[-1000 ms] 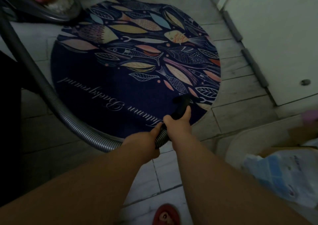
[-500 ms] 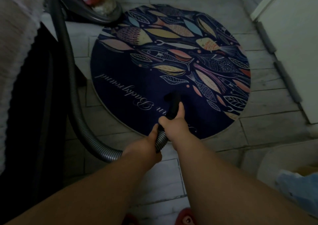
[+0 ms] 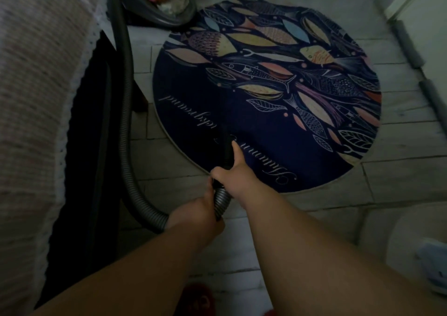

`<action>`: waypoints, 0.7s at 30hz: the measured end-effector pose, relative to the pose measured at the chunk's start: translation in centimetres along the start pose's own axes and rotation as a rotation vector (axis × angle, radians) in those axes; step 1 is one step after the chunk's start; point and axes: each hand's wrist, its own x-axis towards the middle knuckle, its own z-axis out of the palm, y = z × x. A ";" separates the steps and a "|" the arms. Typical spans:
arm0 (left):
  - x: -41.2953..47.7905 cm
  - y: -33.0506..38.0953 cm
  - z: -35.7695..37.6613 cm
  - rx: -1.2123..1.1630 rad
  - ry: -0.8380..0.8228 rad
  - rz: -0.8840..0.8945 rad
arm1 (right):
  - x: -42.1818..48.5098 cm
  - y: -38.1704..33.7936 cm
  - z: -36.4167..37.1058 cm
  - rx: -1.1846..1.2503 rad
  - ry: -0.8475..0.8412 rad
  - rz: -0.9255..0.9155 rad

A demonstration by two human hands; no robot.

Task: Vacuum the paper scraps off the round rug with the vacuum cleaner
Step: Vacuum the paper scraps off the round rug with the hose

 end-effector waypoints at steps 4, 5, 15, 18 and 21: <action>-0.6 0.7 0.9 0.086 0.011 0.052 | -0.6 1.2 -0.6 -0.015 0.028 0.013; -0.5 1.0 0.9 0.102 0.016 0.067 | -0.7 1.3 -1.0 -0.012 0.029 0.021; -1.3 7.1 2.6 0.218 0.038 0.205 | -3.1 4.1 -7.3 0.063 0.117 0.135; -1.3 9.7 3.6 0.251 0.022 0.272 | -4.0 5.5 -10.0 0.096 0.180 0.194; -1.3 12.1 4.4 0.297 -0.001 0.324 | -5.0 6.8 -12.2 0.144 0.232 0.234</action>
